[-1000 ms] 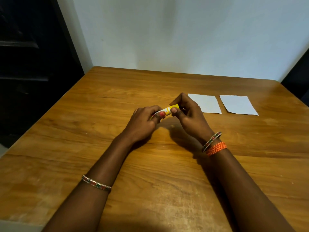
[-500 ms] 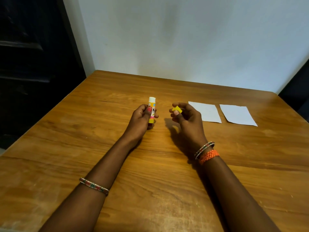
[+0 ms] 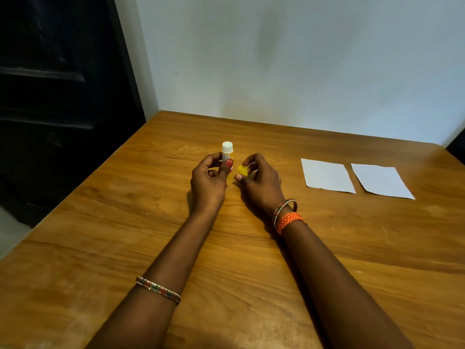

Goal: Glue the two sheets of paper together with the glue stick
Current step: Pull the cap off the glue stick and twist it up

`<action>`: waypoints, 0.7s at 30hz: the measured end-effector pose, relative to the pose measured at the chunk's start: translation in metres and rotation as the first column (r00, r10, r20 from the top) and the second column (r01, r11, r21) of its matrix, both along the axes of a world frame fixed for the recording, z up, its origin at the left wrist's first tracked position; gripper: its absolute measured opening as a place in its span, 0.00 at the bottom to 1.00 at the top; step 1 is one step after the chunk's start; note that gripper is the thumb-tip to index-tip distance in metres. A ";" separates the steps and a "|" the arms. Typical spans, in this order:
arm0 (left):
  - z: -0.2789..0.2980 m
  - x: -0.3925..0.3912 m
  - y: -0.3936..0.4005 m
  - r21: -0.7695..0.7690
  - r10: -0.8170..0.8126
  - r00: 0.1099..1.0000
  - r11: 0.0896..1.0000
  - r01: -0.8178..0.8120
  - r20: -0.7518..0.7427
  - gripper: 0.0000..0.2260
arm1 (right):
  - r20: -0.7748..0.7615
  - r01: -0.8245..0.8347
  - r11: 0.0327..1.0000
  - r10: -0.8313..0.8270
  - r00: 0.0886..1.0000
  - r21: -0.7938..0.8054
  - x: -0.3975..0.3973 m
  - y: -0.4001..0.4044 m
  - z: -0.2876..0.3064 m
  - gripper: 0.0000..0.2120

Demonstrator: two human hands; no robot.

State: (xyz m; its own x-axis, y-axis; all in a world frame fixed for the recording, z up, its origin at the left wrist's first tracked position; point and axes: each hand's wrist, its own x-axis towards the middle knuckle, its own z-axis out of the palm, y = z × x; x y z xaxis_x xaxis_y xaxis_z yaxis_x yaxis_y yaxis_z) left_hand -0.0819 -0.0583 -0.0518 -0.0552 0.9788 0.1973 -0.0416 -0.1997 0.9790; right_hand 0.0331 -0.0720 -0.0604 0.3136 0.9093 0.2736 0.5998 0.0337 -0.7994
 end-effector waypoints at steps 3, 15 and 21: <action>-0.001 0.001 0.000 0.022 0.003 1.000 1.000 -0.003 0.001 0.09 | 0.065 -0.029 0.999 0.030 0.997 -0.026 0.001 -0.003 -0.002 0.11; -0.004 0.004 0.002 0.035 -0.038 0.999 0.999 0.037 0.018 0.05 | 0.145 -0.014 1.000 0.016 0.989 -0.019 -0.001 -0.009 0.001 0.22; 0.006 0.008 -0.015 -0.014 -0.197 0.972 0.980 0.201 0.127 0.04 | 0.168 -0.040 0.991 0.018 0.986 0.129 0.004 -0.045 0.012 0.14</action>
